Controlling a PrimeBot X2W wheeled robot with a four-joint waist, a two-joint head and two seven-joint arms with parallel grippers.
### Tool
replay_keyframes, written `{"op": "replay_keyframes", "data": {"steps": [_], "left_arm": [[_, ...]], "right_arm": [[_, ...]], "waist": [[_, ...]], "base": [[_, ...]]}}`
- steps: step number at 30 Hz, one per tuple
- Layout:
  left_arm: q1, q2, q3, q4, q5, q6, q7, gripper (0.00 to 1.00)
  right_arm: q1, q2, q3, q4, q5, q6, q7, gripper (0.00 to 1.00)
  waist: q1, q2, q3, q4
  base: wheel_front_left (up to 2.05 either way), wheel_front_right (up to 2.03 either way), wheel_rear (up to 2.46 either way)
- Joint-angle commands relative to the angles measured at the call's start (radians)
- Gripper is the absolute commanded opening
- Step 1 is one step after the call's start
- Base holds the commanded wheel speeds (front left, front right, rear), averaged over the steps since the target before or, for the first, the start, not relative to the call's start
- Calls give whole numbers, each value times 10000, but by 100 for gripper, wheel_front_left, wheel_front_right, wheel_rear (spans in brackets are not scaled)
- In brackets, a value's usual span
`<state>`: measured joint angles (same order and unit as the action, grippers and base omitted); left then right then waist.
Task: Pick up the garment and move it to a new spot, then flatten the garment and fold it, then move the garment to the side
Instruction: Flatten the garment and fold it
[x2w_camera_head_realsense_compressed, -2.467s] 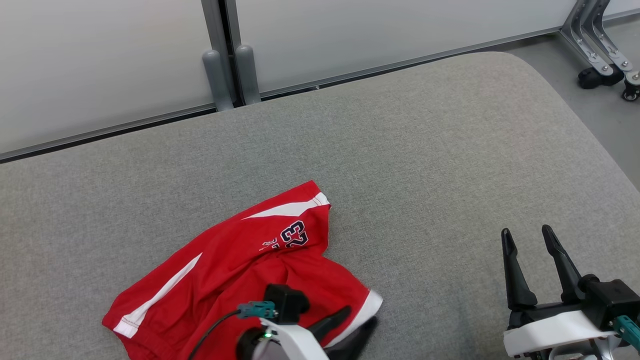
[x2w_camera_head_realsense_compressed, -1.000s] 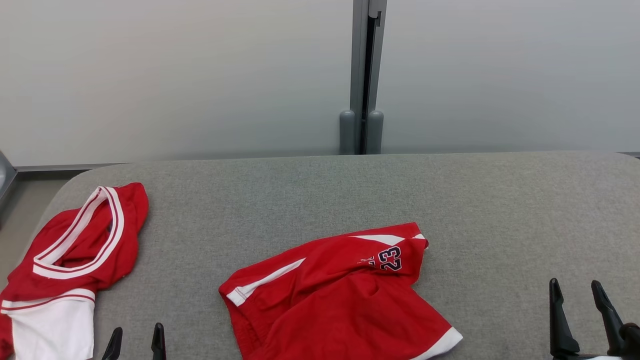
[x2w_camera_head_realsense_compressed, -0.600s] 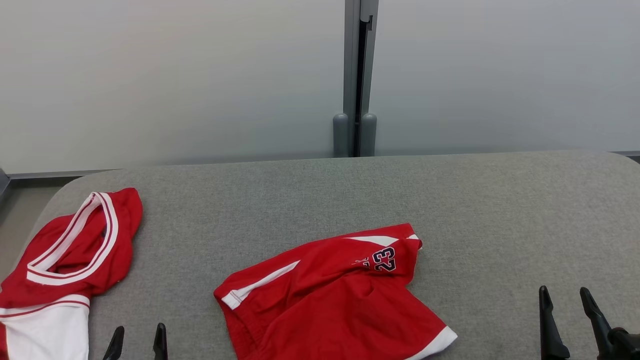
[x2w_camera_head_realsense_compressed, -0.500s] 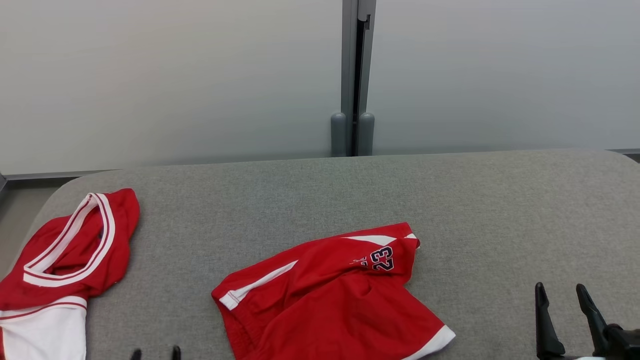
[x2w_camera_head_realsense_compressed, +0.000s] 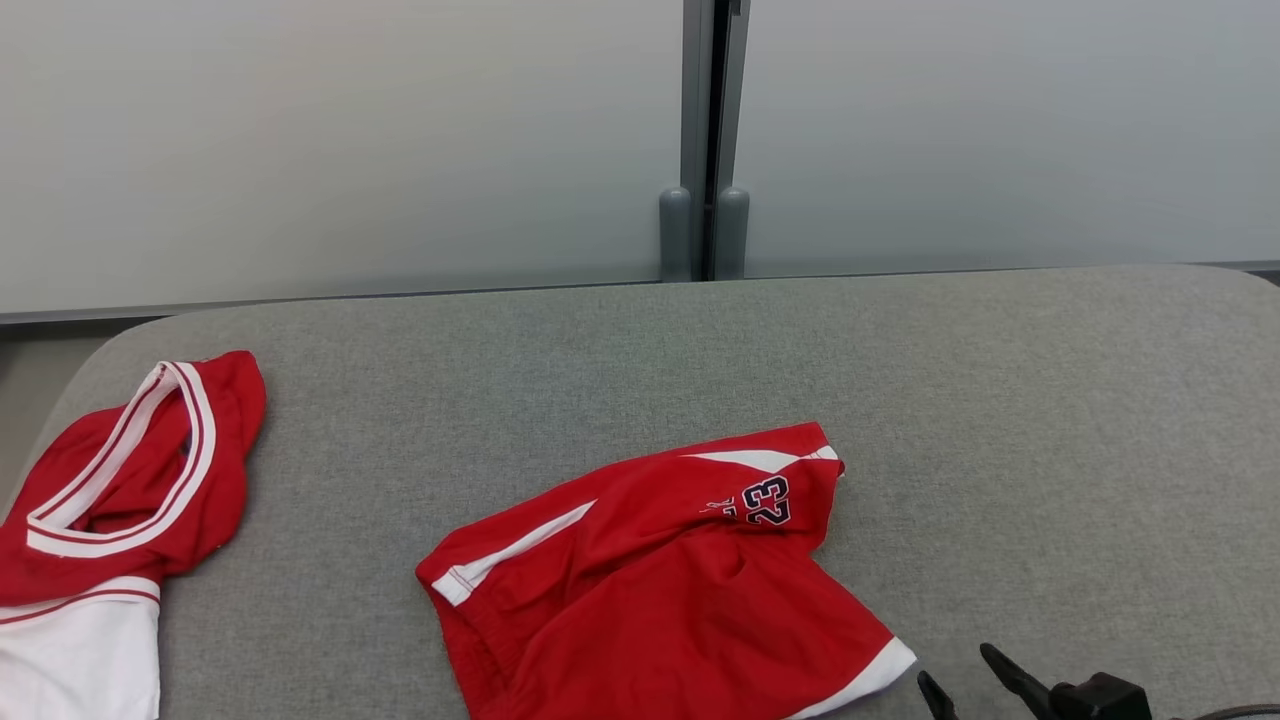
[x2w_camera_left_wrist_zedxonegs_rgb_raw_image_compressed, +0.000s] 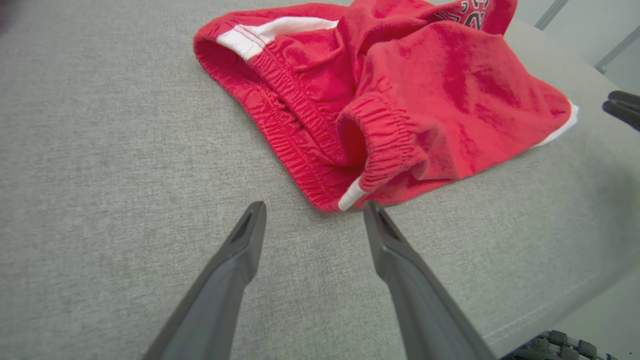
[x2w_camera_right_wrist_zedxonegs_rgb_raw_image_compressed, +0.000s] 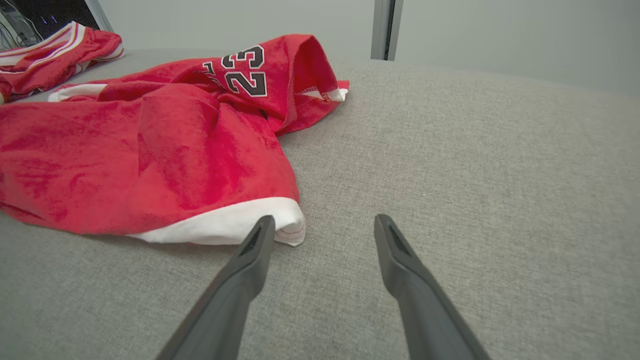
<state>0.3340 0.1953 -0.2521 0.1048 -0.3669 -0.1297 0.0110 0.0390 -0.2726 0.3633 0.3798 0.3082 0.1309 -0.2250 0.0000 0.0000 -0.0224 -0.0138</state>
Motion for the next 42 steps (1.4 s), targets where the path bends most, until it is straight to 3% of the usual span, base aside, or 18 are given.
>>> {"op": "replay_keyframes", "data": {"steps": [1, 5, 16, 17, 18, 20, 30, 42], "left_arm": [[-134, 96, -130, -67, -58, -9, 26, 100], [-447, 235, -459, -125, -246, -11, -37, 100], [-1399, 455, -1078, 157, -474, -11, -313, 100], [-1448, 465, -1181, 175, -568, -12, -303, 100], [-1473, 503, -1383, 181, -690, -12, -232, 66], [-1546, 625, -1667, 113, -1009, -11, -185, 0], [-1486, 1436, -2186, -1108, -2398, -13, 169, 0], [-1293, 2530, -1622, -5574, -4725, 6, 1140, 0]], "right_arm": [[-131, -102, 173, 92, 150, -3, 52, 100], [-451, -313, 765, 317, 338, -3, 7, 100], [-1600, 42, 1236, 644, 158, -3, -368, 100], [-1680, 73, 1260, 611, 206, -3, -369, 91], [-1742, 98, 1275, 554, 254, -3, -393, 41], [-1780, 116, 1305, 414, 359, -3, -417, 0], [-1354, -379, 687, -1310, 1031, -3, -416, 0], [-669, -1769, -366, -4110, 2017, -3, -207, 0]], "waist": [[0, 0, 146, -22], [0, 0, 611, -64], [0, 0, 1555, -61], [0, 0, 1604, -50], [0, 0, 1635, -41], [0, 0, 1681, -11], [0, 0, 1421, 70], [0, 0, 916, -446]], "base": [[0, 0, 0], [0, 0, 0], [0, 0, 0], [0, 0, 0], [0, 0, 0], [0, 0, 0], [0, 0, 0], [0, 0, 0]]}}
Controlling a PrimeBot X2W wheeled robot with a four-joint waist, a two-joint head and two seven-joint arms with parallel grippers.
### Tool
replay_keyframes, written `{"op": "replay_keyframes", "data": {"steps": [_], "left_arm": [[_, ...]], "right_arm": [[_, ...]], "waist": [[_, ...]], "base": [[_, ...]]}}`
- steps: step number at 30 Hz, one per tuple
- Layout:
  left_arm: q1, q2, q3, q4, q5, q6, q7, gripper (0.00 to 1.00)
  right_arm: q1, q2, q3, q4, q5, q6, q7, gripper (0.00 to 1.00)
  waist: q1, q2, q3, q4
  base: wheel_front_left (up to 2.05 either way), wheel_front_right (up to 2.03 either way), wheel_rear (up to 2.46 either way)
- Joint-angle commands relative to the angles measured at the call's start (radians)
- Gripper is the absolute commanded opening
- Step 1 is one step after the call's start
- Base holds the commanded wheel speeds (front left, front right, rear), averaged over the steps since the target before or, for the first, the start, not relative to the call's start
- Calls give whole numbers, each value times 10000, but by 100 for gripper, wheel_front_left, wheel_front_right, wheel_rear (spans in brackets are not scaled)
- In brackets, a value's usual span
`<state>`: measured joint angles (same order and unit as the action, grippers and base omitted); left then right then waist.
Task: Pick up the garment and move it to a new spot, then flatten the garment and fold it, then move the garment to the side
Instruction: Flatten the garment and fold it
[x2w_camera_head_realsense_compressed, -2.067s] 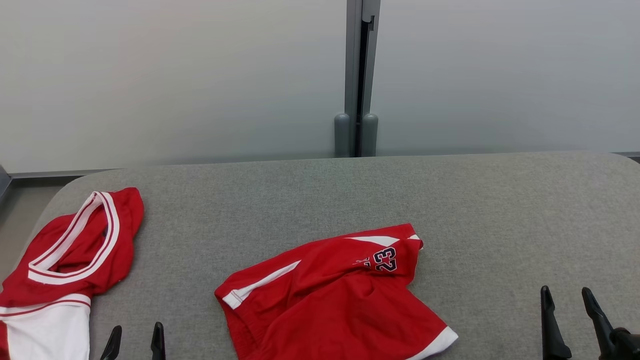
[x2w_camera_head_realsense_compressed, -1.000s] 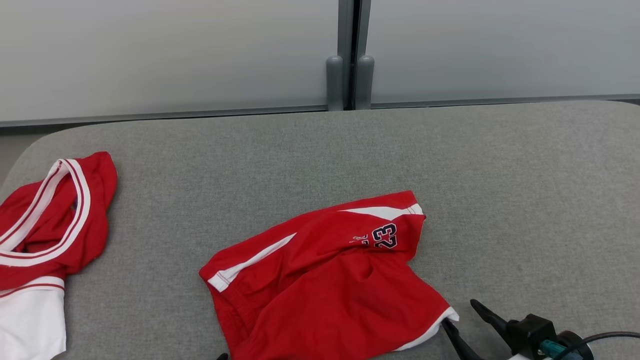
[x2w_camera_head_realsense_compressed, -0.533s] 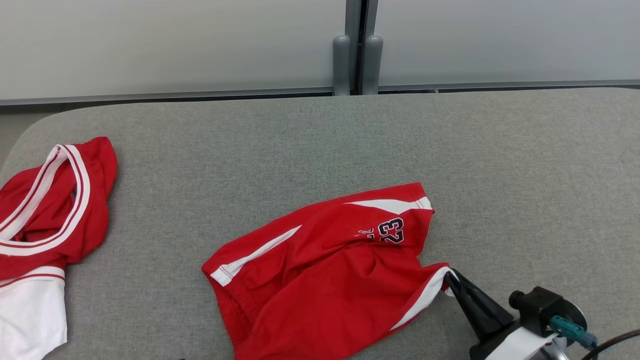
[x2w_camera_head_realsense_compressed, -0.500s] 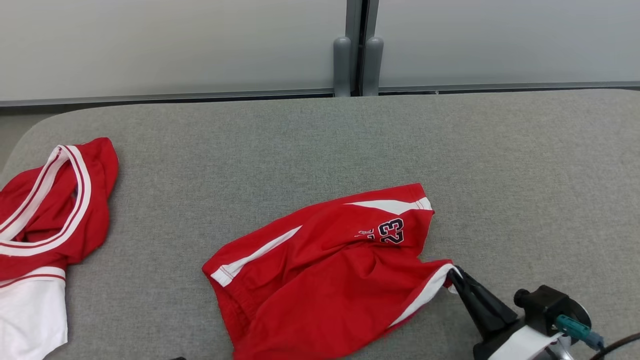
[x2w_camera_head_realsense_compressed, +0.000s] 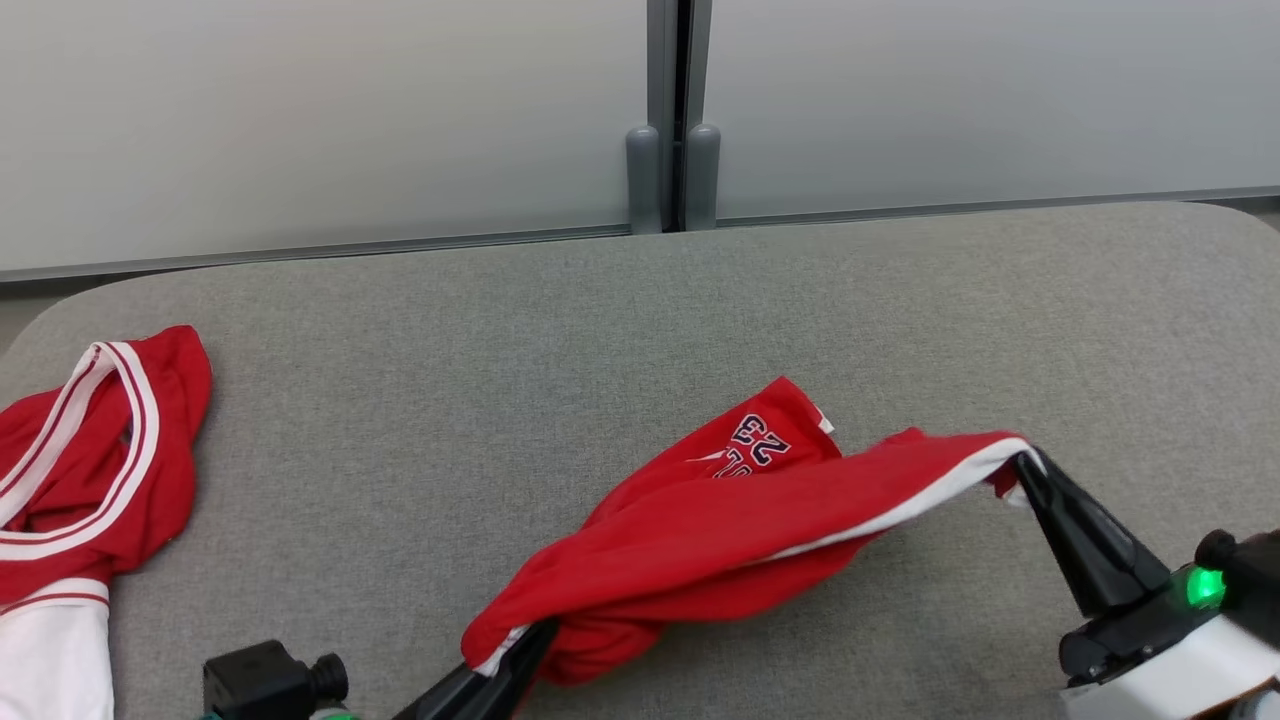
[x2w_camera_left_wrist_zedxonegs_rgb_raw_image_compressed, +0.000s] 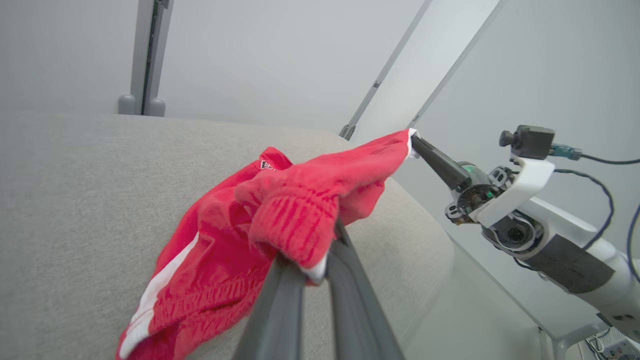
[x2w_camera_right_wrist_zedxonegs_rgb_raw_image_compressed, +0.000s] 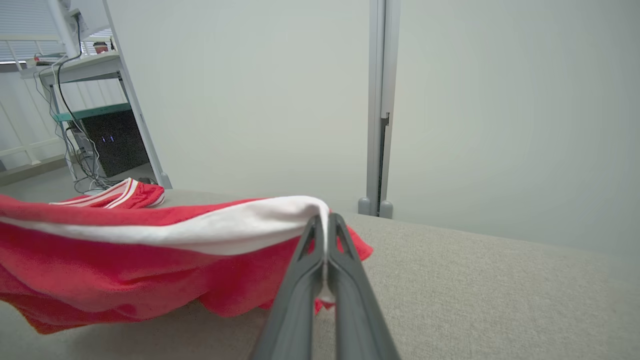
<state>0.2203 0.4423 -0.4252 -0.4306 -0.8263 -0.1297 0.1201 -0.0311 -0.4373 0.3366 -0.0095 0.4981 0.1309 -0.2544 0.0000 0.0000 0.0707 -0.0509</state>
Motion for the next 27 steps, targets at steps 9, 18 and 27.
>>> {"op": "replay_keyframes", "data": {"steps": [9, 18, 27], "left_arm": [[-2810, 536, 1122, -1786, -1758, 124, 1538, 0], [-8869, 253, 1641, 1609, -2148, 516, 3140, 0], [-13836, -718, 1736, 6124, -470, 487, 1502, 0]], "right_arm": [[-1411, -1505, -905, -2723, 789, -3, 1727, 0], [-6840, -1145, -539, -1049, 1446, -3, 2914, 0], [-11893, 1012, -428, 3072, 268, -4, 1726, 0]], "waist": [[0, 0, 971, -447], [0, 0, 3108, -644], [0, 0, 4556, -972]], "base": [[0, 0, 0], [0, 0, 0], [0, 0, 0]]}}
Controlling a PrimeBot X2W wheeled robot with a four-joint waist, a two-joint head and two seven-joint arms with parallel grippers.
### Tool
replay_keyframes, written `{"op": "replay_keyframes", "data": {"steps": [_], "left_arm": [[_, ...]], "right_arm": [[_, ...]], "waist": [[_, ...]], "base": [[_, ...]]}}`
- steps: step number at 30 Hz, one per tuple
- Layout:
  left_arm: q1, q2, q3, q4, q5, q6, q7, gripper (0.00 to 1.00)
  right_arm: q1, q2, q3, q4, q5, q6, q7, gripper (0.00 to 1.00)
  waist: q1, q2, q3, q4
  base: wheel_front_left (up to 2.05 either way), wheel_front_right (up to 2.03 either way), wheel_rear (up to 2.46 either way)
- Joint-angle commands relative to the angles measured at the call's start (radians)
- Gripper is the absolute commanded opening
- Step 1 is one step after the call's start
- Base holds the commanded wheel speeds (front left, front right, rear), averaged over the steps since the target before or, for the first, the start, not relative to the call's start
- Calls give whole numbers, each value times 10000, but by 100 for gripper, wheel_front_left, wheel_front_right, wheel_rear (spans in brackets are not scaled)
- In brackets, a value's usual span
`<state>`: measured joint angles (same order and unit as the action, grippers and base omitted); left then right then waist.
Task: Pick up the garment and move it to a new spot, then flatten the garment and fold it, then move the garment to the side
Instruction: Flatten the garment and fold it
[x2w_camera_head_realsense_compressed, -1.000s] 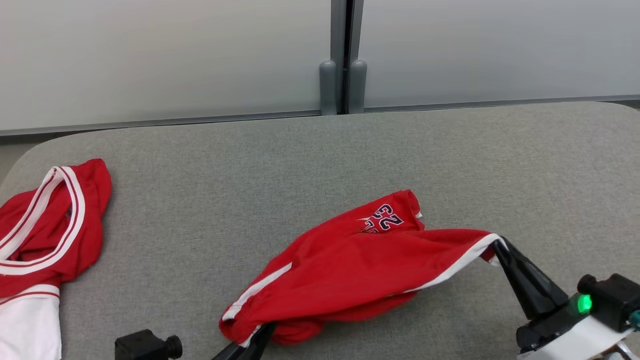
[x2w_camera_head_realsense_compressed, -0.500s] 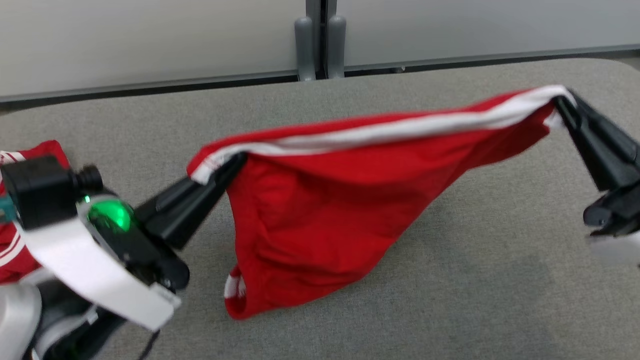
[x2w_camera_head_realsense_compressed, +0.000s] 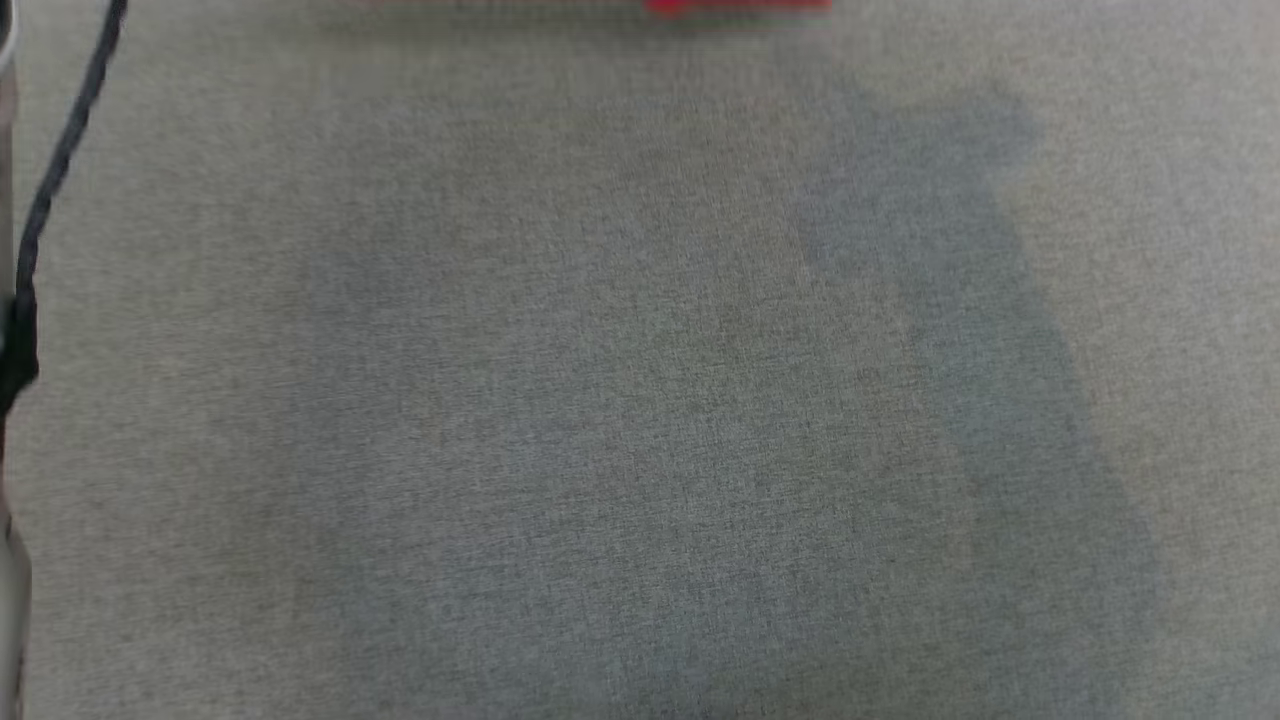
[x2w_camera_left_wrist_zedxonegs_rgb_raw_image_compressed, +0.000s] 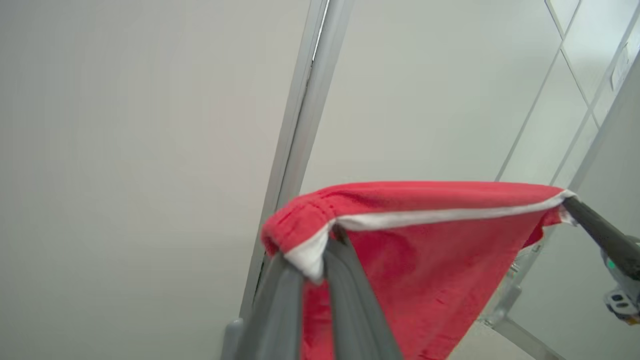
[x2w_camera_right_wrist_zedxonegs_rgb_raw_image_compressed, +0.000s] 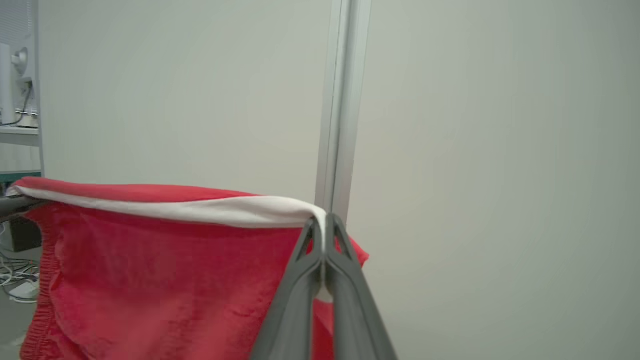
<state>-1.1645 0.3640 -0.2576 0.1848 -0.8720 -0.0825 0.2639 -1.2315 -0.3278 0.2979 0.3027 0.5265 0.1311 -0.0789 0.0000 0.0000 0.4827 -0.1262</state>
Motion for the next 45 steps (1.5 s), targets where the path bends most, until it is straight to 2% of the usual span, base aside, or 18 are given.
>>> {"op": "replay_keyframes", "data": {"steps": [1, 5, 7, 12, 16, 20, 23, 25, 26, 29, 32, 35, 38, 41, 45], "left_arm": [[-368, -57, -46, 442, 216, -77, -322, 0], [-1662, -385, -353, 2065, 1194, -300, -2145, 0], [-1828, -543, -646, 2704, 1337, -395, -2721, 0], [-1250, -592, -1780, 3572, 937, -495, -3327, 0], [265, -52, -3325, 2982, -18, -491, -3767, 0], [2235, 1111, -4940, 1611, -993, -481, -4049, 0], [3654, 2011, -5883, 646, -1394, -482, -4314, 0], [4593, 2352, -6259, 112, -1674, -484, -4548, 0], [5586, 2573, -6479, -243, -1958, -485, -4737, 0], [7227, 2569, -6661, -715, -2445, -318, -4991, 0], [8673, 2515, -6554, -1159, -2760, 106, -5182, 0], [10122, 2277, -6028, -1693, -3032, 525, -5276, 0], [11577, 1891, -5045, -2413, -2998, 900, -5295, 0], [12739, 1454, -4265, -3164, -2974, 748, -5299, 0], [12992, 1444, -4237, -3391, -2650, 619, -5301, 0]], "right_arm": [[-315, 146, 3, 441, -149, -6, -255, 0], [-1541, 792, 283, 1993, -716, -6, -1188, 0], [-1763, 940, 518, 2533, -884, -6, -1495, 0], [-1095, 901, 1504, 3038, -822, -5, -1830, 0], [307, 293, 2168, 2219, -1086, -6, -1887, 0], [2515, -669, 2528, 1036, -1803, -6, -1884, 0], [4192, -1284, 2517, 232, -2192, -6, -1883, 0], [5382, -1565, 2357, -195, -2274, -6, -1877, 0], [6608, -1790, 2254, -533, -2390, -6, -1878, 0], [8469, -2031, 1968, -933, -2336, -6, -1877, 0], [10253, -2235, 1693, -1361, -2296, -6, -1878, 0], [12068, -2368, 1337, -1905, -2151, -6, -1879, 0], [13535, -2539, 716, -2625, -2167, -8, -1755, 0], [14439, -2632, 72, -3454, -2142, -9, -1398, 0], [14540, -2771, -260, -4071, -2103, -8, -987, 0]], "waist": [[0, 0, 511, -260], [0, 0, 974, -439], [0, 0, 1332, -515], [0, 0, 2112, -560], [0, 0, 2037, -607], [0, 0, 1497, -603], [0, 0, 808, -560], [0, 0, 206, -502], [0, 0, -493, -439], [0, 0, -1600, -345], [0, 0, -2483, -218], [0, 0, -3222, -55], [0, 0, -3624, 36], [0, 0, -3612, 116], [0, 0, -3361, 376]], "base": [[0, 0, 0], [0, 0, 0], [0, 0, 0], [0, 0, 0], [0, 0, 0], [0, 0, 0], [0, 0, 0], [0, 0, 0], [0, 0, 0], [0, 0, 0], [0, 0, 0], [0, 0, 0], [0, 0, 0], [0, 0, 0], [0, 0, 0]]}}
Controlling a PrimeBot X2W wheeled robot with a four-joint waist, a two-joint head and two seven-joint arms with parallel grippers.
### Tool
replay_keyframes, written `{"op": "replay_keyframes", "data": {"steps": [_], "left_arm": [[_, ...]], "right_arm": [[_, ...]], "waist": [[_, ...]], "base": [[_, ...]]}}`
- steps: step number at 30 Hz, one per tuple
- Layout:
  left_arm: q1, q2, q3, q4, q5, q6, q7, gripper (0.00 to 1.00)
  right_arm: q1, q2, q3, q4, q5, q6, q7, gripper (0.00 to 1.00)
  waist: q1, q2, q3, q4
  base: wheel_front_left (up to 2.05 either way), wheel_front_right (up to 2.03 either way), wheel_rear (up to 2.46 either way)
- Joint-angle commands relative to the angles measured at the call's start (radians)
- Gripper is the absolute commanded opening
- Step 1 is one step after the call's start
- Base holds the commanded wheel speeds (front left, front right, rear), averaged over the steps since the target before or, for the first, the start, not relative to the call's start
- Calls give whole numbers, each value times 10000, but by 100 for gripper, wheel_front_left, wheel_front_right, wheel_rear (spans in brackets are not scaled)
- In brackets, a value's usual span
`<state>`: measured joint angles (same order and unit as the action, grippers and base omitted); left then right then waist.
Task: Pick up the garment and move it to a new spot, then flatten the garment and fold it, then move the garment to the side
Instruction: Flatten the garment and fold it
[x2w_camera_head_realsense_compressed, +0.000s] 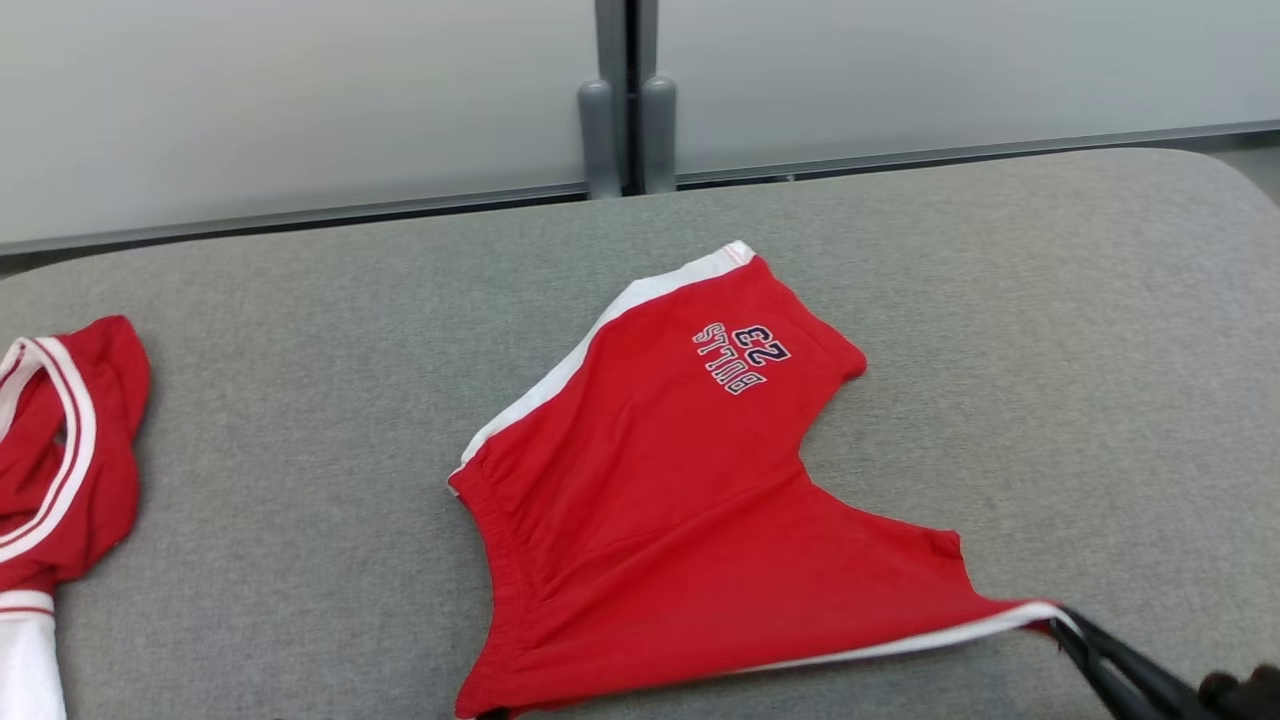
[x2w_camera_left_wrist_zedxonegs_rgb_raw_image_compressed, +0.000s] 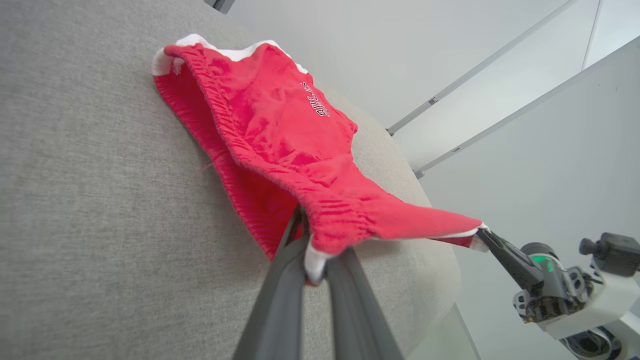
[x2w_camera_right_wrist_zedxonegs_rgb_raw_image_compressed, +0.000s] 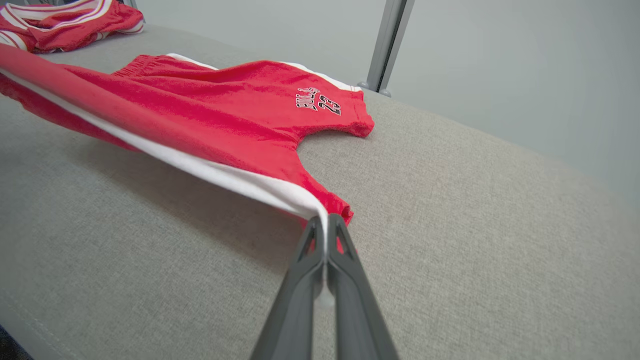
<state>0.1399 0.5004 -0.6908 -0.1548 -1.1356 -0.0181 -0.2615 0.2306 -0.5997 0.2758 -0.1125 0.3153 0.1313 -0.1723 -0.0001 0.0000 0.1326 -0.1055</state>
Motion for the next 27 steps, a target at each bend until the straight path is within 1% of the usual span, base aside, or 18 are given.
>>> {"op": "replay_keyframes", "data": {"steps": [1, 4, 6, 9, 11, 14, 17, 21, 23, 27], "left_arm": [[-151, 48, 33, -6, 53, -77, -24, 0], [-777, -153, 47, 115, 77, -210, 126, 0], [-1267, -351, 119, 195, -52, -362, 263, 0], [-2230, -757, 189, 240, -162, -465, 534, 0], [-2819, -1121, 162, 267, -355, -400, 841, 0], [-3726, -1518, 43, 314, -580, -334, 1446, 0], [-4605, -1877, 32, 461, -746, -136, 1965, 0], [-5429, -2235, 98, 901, -859, 132, 2327, 0], [-5705, -2292, 65, 1191, -777, 212, 2490, 0], [-5971, -2529, 165, 1724, -836, 341, 2427, 0]], "right_arm": [[-239, -96, -100, -61, 64, -11, 65, 0], [-987, -376, -148, -333, 135, -10, 388, 0], [-1722, -625, 92, -483, 177, -8, 713, 0], [-3228, -1054, 717, -347, 624, -8, 1122, 0], [-4283, -1420, 1233, -26, 903, -8, 1427, 0], [-5965, -1906, 1871, 561, 1399, -8, 1834, 0], [-7488, -2237, 2630, 1252, 1749, -6, 2113, 0], [-9116, -2374, 3718, 2091, 2446, -8, 2482, 0], [-9758, -2442, 4231, 2523, 2721, -8, 2575, 0], [-10898, -2461, 5180, 3344, 3067, -8, 2506, 0]], "waist": [[1, 0, 262, 285], [1, 0, 719, 716], [1, 0, 1094, 1020], [1, 0, 1700, 1518], [1, 0, 2016, 1885], [1, 0, 2473, 2395], [1, 0, 2788, 2755], [1, 0, 3000, 2944], [1, 0, 3063, 2975], [1, 0, 3155, 2989]], "base": [[0, 0, 0], [0, 0, 0], [0, 0, 0], [0, 0, 0], [0, 0, 0], [0, 0, 0], [0, 0, 0], [0, 0, 0], [0, 0, 0], [0, 0, 0]]}}
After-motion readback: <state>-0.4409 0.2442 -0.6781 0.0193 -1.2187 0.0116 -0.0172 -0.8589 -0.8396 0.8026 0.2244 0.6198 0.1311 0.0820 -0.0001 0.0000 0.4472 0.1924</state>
